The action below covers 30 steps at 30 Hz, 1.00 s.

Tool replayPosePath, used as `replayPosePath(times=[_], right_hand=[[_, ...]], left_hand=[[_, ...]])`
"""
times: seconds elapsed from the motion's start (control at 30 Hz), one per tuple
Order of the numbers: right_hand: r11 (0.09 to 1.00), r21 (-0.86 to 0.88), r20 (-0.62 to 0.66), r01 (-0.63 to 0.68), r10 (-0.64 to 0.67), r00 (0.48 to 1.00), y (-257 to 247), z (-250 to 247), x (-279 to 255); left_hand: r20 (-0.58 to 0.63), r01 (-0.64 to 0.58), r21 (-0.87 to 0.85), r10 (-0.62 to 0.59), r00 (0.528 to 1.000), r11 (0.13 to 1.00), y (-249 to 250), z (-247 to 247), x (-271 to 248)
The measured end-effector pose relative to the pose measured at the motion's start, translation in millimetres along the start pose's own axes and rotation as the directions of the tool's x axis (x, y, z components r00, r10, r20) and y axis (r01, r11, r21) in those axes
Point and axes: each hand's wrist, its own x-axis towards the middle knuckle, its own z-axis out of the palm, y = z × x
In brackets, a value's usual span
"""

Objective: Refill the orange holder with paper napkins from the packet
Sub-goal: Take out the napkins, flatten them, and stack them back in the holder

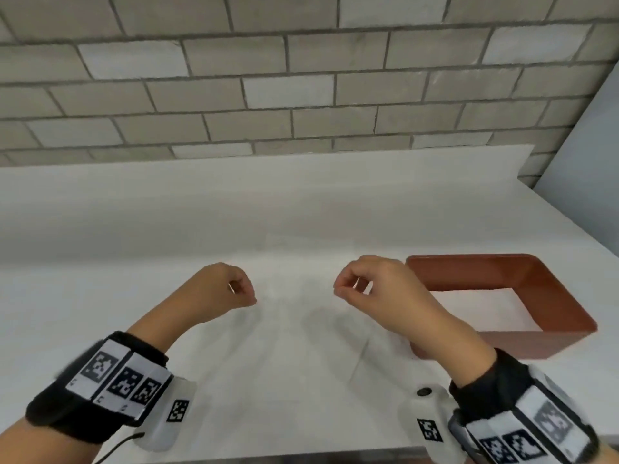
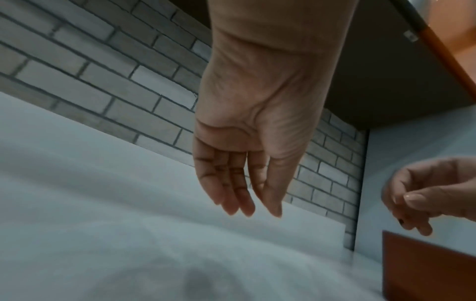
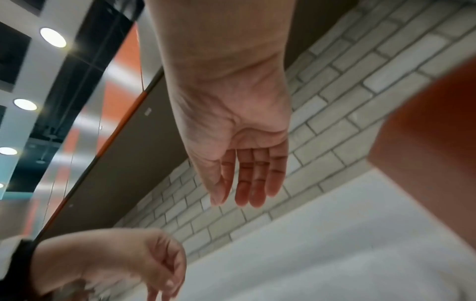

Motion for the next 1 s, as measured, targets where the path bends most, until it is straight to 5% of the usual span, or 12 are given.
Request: replayPosePath(times=[0.2,0.57,1.0], right_hand=[[0.992,-0.121,0.304,-0.026,0.061,0.951,-12,81,23],[0.938,-0.343,0.419,-0.057,0.207,0.884,-35,120,42],[0.969,-0.241,0.439,-0.052,0.156,0.885,-40,128,32]], left_hand=[[0.117,-0.146,0.109,0.133,0.984,0.983,-45,3,7],[0.350,-0.420,0.243,0.325,0.879,0.874,-42,21,61],[0.442,-0.325,0.264,0.186,0.878,0.908,-33,20,69]])
